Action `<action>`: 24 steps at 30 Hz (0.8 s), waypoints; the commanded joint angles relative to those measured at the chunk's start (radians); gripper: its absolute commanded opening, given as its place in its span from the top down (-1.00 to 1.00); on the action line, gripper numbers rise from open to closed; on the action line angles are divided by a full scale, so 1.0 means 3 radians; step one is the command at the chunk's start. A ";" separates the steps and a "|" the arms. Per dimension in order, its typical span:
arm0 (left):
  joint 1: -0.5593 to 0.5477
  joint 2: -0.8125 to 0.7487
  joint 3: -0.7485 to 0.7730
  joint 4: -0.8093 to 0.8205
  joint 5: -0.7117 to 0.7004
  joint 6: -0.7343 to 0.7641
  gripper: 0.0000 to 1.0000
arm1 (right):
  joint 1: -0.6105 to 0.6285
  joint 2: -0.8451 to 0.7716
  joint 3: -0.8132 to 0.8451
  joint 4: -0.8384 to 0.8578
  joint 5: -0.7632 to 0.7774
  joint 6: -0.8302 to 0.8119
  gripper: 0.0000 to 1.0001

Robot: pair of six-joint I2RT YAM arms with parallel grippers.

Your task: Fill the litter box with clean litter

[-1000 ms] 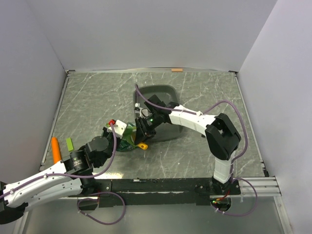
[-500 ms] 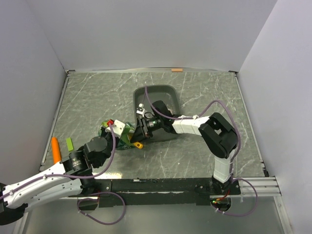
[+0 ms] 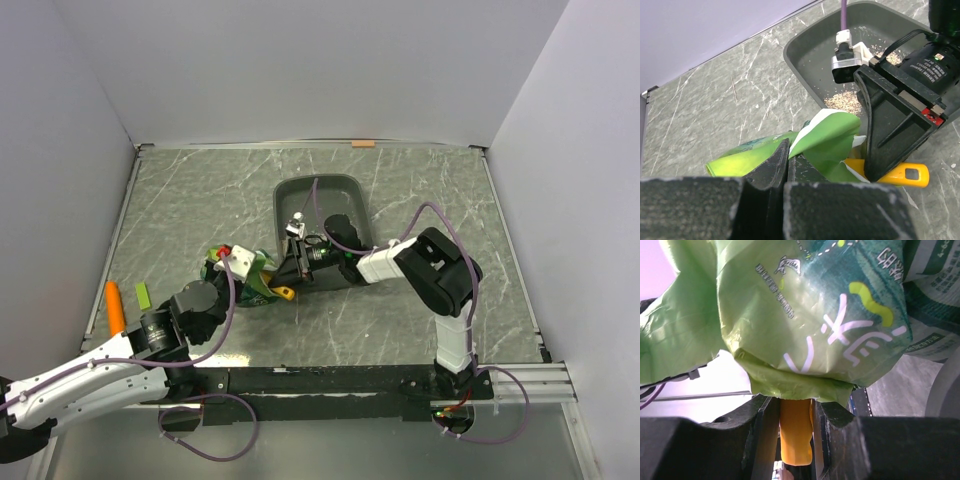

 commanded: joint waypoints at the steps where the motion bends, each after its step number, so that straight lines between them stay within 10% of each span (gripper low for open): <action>1: 0.0010 -0.0059 0.0004 0.0212 -0.0101 0.0038 0.99 | -0.0054 -0.0216 -0.0053 0.0722 0.0074 0.0059 1.00; 24: 0.0015 -0.0079 -0.0006 0.0228 -0.0147 0.0064 0.99 | -0.0162 -0.1070 -0.1050 0.1198 0.0012 0.0289 1.00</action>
